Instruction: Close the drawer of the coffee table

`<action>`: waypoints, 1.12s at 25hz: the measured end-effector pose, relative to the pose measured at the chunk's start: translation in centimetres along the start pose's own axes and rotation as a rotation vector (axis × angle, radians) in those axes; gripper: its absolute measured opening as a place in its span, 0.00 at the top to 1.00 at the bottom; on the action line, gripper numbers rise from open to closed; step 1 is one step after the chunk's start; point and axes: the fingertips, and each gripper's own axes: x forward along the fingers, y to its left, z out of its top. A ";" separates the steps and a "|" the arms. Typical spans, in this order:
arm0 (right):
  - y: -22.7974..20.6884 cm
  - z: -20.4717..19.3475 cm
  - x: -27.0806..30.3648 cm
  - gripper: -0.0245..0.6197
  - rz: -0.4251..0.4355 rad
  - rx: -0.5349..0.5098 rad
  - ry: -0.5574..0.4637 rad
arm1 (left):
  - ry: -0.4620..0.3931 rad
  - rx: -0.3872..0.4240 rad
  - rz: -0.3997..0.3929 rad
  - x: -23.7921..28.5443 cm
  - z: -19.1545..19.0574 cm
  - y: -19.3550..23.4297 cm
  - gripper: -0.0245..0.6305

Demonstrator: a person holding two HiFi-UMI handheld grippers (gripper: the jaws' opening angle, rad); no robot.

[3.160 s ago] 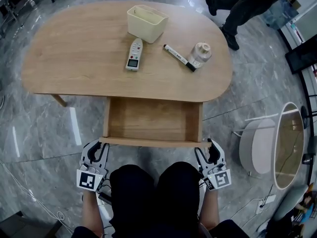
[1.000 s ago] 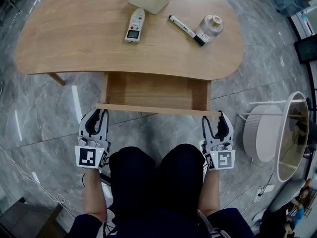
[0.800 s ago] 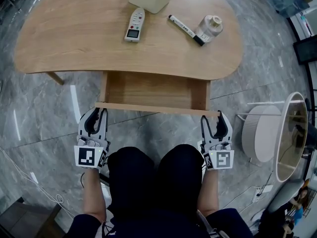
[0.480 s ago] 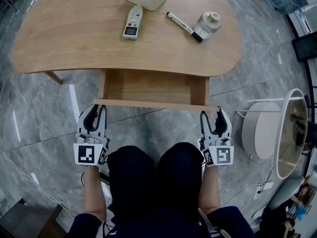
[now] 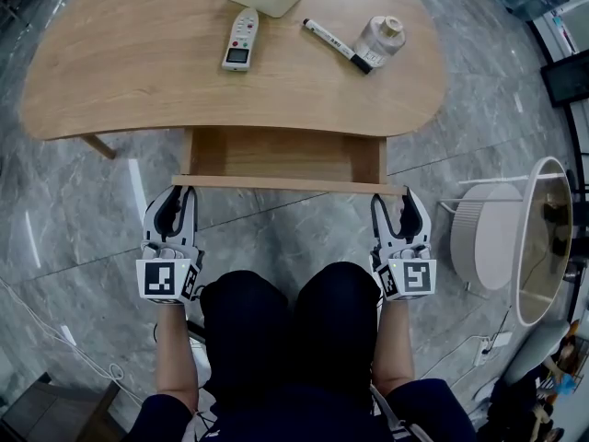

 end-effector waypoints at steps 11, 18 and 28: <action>-0.6 0.3 1.5 0.56 -0.023 0.018 -0.003 | 0.005 -0.027 0.037 1.5 0.3 0.6 0.83; -1.3 0.3 2.5 0.56 -0.035 0.027 0.006 | 0.019 -0.044 0.059 2.7 0.4 0.8 0.83; -1.7 0.6 3.8 0.56 -0.051 0.044 0.013 | 0.022 -0.038 0.115 3.6 0.7 1.7 0.80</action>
